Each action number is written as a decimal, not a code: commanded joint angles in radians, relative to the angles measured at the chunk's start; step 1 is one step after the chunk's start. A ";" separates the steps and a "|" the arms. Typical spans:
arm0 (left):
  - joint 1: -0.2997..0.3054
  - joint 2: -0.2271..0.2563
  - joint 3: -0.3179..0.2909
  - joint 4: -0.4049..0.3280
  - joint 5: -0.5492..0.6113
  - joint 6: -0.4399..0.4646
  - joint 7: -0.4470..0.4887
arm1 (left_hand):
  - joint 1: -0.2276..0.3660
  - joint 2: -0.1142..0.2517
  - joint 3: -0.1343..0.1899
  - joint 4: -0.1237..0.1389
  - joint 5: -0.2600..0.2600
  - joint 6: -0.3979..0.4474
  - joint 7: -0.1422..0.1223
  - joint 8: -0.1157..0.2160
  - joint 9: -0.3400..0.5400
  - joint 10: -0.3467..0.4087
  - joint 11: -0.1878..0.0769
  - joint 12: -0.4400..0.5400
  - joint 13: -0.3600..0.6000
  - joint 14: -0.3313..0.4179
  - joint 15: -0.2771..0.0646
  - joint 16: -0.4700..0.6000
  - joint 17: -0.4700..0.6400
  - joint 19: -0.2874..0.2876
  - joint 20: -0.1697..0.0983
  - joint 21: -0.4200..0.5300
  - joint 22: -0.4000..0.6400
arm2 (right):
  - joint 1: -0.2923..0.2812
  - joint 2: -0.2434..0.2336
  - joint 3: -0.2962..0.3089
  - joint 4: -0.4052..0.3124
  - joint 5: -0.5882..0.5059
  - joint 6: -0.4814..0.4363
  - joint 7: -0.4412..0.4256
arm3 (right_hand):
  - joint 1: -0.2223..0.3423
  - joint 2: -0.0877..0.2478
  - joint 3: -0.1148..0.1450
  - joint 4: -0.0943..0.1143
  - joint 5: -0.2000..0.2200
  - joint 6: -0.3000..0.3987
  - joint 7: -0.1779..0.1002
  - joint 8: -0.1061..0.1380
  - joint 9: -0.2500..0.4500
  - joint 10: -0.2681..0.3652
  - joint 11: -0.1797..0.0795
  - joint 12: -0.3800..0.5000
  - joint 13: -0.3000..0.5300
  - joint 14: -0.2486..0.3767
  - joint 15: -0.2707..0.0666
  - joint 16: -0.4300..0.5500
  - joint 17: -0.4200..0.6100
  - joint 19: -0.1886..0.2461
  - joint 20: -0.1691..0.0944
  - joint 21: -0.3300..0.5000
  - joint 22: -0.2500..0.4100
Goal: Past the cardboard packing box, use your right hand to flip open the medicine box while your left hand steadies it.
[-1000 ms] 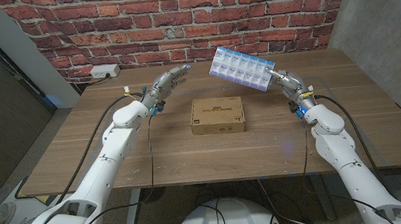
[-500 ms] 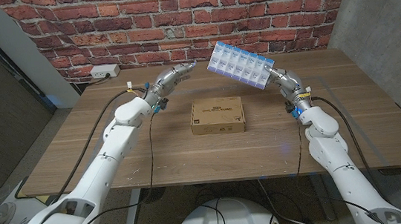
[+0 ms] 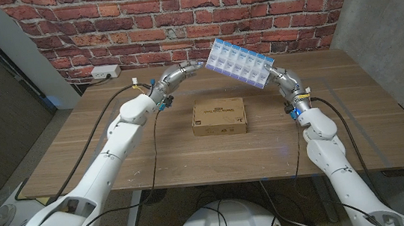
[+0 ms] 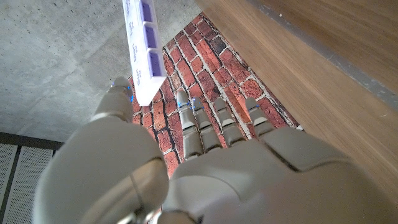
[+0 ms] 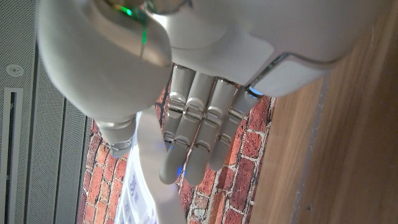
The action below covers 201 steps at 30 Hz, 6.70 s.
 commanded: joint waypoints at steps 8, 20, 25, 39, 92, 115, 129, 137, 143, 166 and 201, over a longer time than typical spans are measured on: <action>-0.030 0.003 0.048 -0.014 0.042 0.016 0.029 | 0.097 0.037 0.043 0.001 0.004 0.098 -0.004 0.043 -0.001 0.087 -0.020 0.044 0.014 0.068 -0.073 0.007 0.012 0.029 -0.038 0.023 0.010 | 0.017 0.013 -0.009 0.004 0.007 0.035 0.022 | 0.117 0.110 0.095 -0.014 0.006 0.027 -0.025 0.006 0.005 0.001 -0.007 0.003 0.005 0.016 -0.082 -0.017 0.011 -0.010 -0.035 0.025 -0.004; -0.046 -0.022 0.055 0.010 0.031 0.021 0.024 | 0.095 0.032 0.040 0.020 -0.015 0.161 -0.017 0.067 -0.008 0.140 -0.032 0.065 0.019 0.110 -0.081 0.010 0.020 0.045 -0.030 0.040 0.019 | 0.029 0.005 -0.017 0.006 -0.014 0.033 0.018 | 0.112 0.106 0.102 -0.014 0.005 0.028 -0.034 0.008 0.006 0.006 -0.009 0.000 0.004 0.021 -0.082 -0.027 0.022 -0.018 -0.038 0.045 -0.010; -0.052 -0.038 0.051 0.032 0.016 0.012 0.013 | 0.087 0.042 0.041 0.030 -0.018 0.153 -0.013 0.062 -0.010 0.135 -0.022 0.063 0.021 0.114 -0.080 0.009 0.025 0.044 -0.023 0.044 0.022 | 0.035 0.004 -0.019 0.019 -0.017 0.029 0.017 | 0.108 0.104 0.104 -0.012 0.005 0.031 -0.033 0.006 0.002 0.004 -0.007 -0.002 0.005 0.024 -0.082 -0.031 0.026 -0.021 -0.037 0.054 -0.013; -0.063 -0.088 0.020 0.078 -0.043 0.037 -0.014 | 0.040 0.062 0.034 0.066 -0.030 0.220 0.005 0.074 -0.023 0.188 -0.018 0.075 0.011 0.155 -0.087 0.009 0.035 0.053 -0.023 0.063 0.031 | 0.060 -0.003 -0.027 0.058 -0.013 0.035 0.043 | 0.103 0.102 0.108 -0.011 0.005 0.030 -0.032 0.006 0.003 0.002 -0.004 -0.007 0.008 0.028 -0.080 -0.037 0.037 -0.029 -0.038 0.073 -0.020; -0.109 -0.135 -0.016 0.179 -0.008 0.008 -0.071 | 0.003 0.044 0.033 0.074 -0.030 0.105 0.023 -0.036 -0.025 0.101 0.023 -0.017 0.019 0.162 -0.079 -0.034 0.048 0.044 0.020 0.117 0.040 | 0.124 0.050 0.012 0.196 0.031 0.092 0.006 | 0.093 0.096 0.118 -0.014 0.004 0.031 -0.032 0.003 0.002 0.013 -0.007 -0.020 0.024 0.065 -0.084 -0.053 0.063 -0.055 -0.044 0.149 -0.066; -0.114 -0.157 -0.014 0.177 0.013 0.028 -0.028 | 0.022 0.024 0.044 0.054 -0.029 0.146 0.019 -0.046 -0.026 0.149 0.014 -0.041 0.018 0.204 -0.085 -0.033 0.043 0.072 0.029 0.144 0.032 | 0.150 0.048 0.014 0.228 0.033 0.106 0.024 | 0.088 0.095 0.118 -0.015 0.003 0.031 -0.026 0.001 0.008 0.015 -0.003 -0.029 0.028 0.068 -0.084 -0.058 0.074 -0.066 -0.047 0.182 -0.093; -0.115 -0.173 -0.018 0.178 0.014 0.024 -0.011 | 0.054 0.050 0.066 0.046 -0.024 0.193 0.014 -0.034 -0.024 0.187 0.005 -0.037 0.020 0.231 -0.104 -0.025 0.046 0.077 0.029 0.152 0.033 | 0.158 0.040 -0.001 0.242 0.022 0.102 0.043 | 0.084 0.095 0.117 -0.015 0.003 0.034 -0.026 -0.003 0.007 0.020 -0.001 -0.033 0.032 0.070 -0.083 -0.062 0.075 -0.072 -0.046 0.201 -0.114; -0.113 -0.175 -0.016 0.174 0.025 0.020 0.002 | 0.076 0.050 0.075 0.035 -0.026 0.218 0.013 -0.028 -0.024 0.219 -0.004 -0.031 0.021 0.238 -0.108 -0.026 0.044 0.081 0.029 0.156 0.030 | 0.164 0.041 -0.006 0.244 0.020 0.104 0.047 | 0.082 0.095 0.115 -0.015 0.003 0.034 -0.024 -0.005 0.007 0.018 0.001 -0.036 0.037 0.071 -0.082 -0.064 0.075 -0.076 -0.046 0.211 -0.125; -0.106 -0.177 -0.020 0.163 0.025 0.017 0.019 | 0.129 0.074 0.104 0.020 -0.028 0.317 0.001 0.005 -0.022 0.310 -0.021 -0.007 0.025 0.279 -0.123 -0.018 0.044 0.101 0.027 0.169 0.025 | 0.163 0.046 -0.003 0.240 0.025 0.106 0.041 | 0.080 0.095 0.114 -0.015 0.003 0.036 -0.022 -0.006 0.008 0.019 0.003 -0.038 0.040 0.070 -0.082 -0.064 0.077 -0.078 -0.046 0.220 -0.136; -0.075 -0.169 -0.013 0.112 0.052 -0.012 0.103 | 0.319 0.236 0.168 -0.003 -0.034 0.477 0.021 0.119 0.033 0.512 -0.023 0.038 0.053 0.396 -0.189 0.071 0.123 0.152 0.011 0.233 0.032 | 0.173 0.054 -0.001 0.257 0.028 0.122 0.041 | 0.082 0.097 0.106 -0.017 0.003 0.037 -0.016 -0.013 0.013 0.022 0.005 -0.043 0.050 0.065 -0.082 -0.055 0.088 -0.090 -0.047 0.251 -0.171; -0.066 -0.117 0.040 0.080 0.049 -0.122 0.125 | 0.308 0.199 0.169 0.050 0.091 0.370 -0.044 0.360 0.317 0.544 -0.067 0.117 0.230 0.478 -0.193 -0.020 0.124 0.171 -0.078 0.334 0.039 | 0.180 0.077 0.022 0.266 0.154 0.054 0.157 | 0.084 0.099 0.106 -0.019 0.003 0.041 -0.022 -0.019 0.021 0.030 0.003 -0.053 0.056 0.069 -0.084 -0.056 0.092 -0.091 -0.049 0.287 -0.222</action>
